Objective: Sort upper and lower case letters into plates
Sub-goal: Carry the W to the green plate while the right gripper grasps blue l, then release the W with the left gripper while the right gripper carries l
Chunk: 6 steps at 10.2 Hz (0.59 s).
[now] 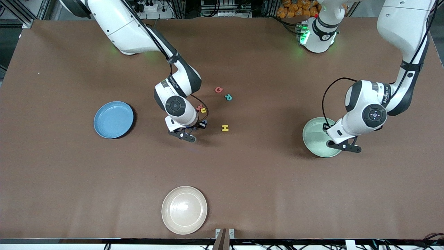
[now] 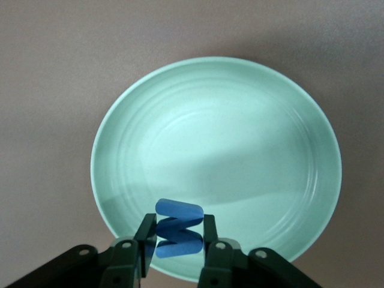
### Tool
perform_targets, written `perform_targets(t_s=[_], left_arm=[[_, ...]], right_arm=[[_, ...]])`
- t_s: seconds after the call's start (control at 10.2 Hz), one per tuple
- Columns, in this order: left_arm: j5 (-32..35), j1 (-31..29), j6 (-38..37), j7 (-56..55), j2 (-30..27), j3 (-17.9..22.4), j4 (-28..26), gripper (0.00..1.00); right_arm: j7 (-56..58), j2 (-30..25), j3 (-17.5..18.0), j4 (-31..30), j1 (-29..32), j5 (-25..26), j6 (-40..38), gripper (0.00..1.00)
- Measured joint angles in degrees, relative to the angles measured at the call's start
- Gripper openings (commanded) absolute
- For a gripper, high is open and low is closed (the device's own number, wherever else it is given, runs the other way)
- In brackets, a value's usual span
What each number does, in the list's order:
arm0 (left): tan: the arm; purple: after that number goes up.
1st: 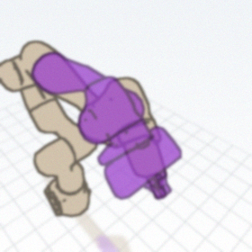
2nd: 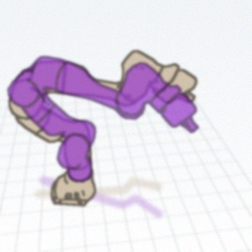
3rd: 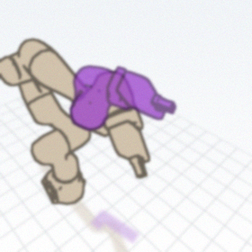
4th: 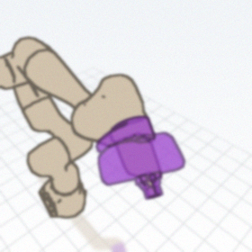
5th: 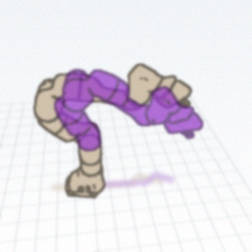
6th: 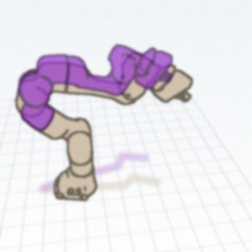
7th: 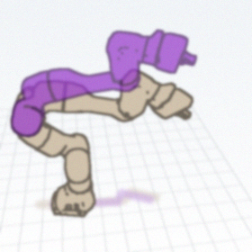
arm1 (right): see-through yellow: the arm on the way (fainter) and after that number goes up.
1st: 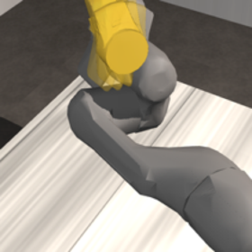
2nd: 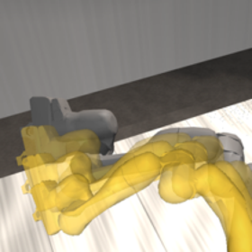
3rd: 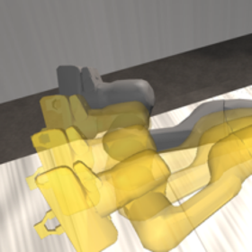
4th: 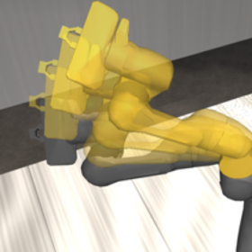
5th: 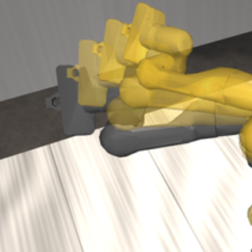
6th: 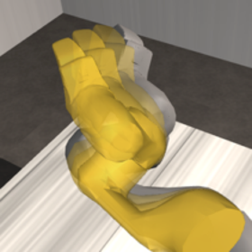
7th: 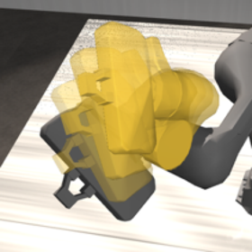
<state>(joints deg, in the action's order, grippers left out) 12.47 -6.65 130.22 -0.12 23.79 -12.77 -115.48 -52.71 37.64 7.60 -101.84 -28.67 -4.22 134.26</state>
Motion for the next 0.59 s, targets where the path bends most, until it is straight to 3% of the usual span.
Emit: perform_targets(t_s=[0.2, 0.59], left_arm=[[-0.03, 0.41, -0.01, -0.03, -0.41, -0.25, 2.09, 1.00], [-0.26, 4.00, -9.44, -3.27, -4.85, -1.60, 9.21, 1.00]], right_arm=[[-0.04, -0.18, -0.09, 1.64, 0.29, 0.00, -0.79, 0.00], [7.18, -4.26, 0.04, 6.21, 7.69, -2.40, -14.36, 0.00]])
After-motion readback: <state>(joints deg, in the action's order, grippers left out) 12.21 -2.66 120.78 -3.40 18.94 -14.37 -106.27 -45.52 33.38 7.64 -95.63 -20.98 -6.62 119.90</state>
